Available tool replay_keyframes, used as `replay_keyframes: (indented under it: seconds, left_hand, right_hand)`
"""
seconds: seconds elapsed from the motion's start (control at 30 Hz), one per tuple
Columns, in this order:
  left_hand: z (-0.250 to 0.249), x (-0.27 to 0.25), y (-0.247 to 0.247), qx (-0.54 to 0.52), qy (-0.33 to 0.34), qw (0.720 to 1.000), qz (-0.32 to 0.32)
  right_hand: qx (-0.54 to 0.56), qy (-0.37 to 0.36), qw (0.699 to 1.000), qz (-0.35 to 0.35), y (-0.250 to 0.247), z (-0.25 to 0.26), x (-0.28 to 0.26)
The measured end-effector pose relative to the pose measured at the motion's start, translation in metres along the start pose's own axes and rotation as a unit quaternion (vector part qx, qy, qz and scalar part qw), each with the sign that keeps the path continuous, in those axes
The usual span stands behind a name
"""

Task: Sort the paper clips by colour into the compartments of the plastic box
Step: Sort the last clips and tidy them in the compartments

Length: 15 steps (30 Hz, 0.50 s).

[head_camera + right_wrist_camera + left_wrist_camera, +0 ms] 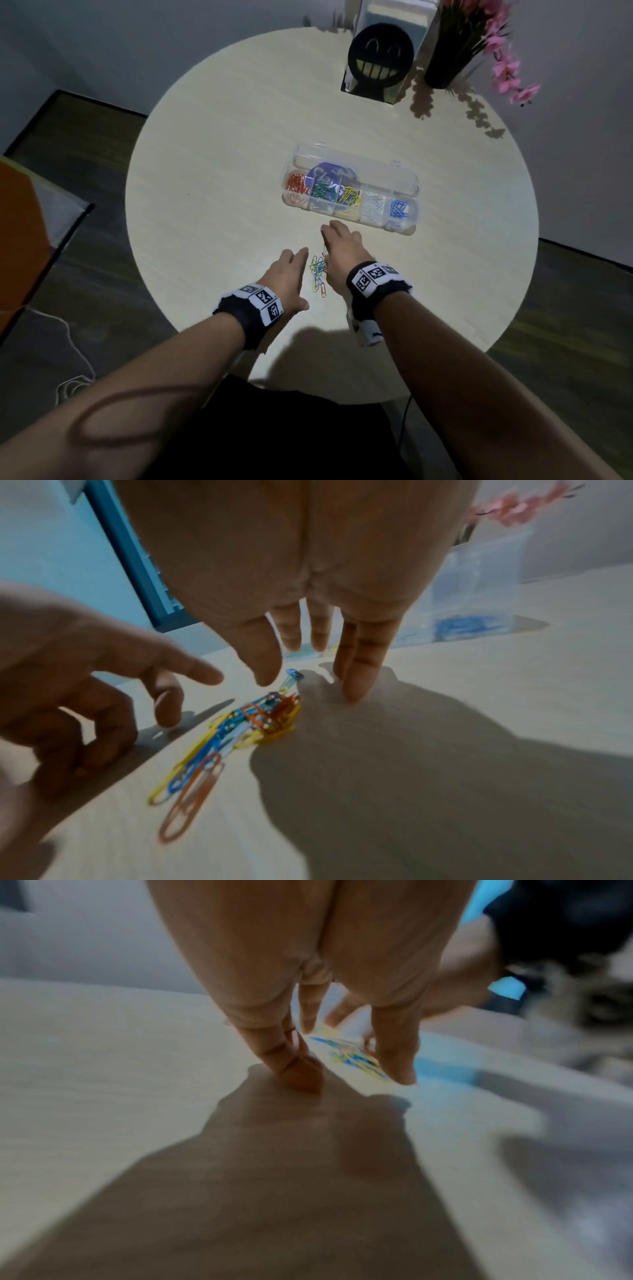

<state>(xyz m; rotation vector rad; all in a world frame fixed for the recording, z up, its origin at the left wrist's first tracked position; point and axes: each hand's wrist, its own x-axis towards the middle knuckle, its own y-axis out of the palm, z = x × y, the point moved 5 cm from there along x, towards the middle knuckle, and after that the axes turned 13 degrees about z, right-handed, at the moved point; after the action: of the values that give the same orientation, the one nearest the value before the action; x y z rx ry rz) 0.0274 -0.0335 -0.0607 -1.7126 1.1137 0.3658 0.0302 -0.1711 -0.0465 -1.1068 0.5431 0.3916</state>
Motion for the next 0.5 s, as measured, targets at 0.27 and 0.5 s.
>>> replay_keyframes:
  seconds: [0.27, 0.5]
  left_hand:
    - [-0.016, 0.011, -0.004, -0.024, -0.005, 0.999, -0.042]
    - [-0.019, 0.015, -0.009, -0.044, 0.011, 0.998, -0.045]
  right_hand:
    - [-0.02, -0.047, 0.997, 0.064, 0.015, 0.001, -0.012]
    - [-0.028, -0.003, 0.998, 0.063, 0.025, 0.007, -0.009]
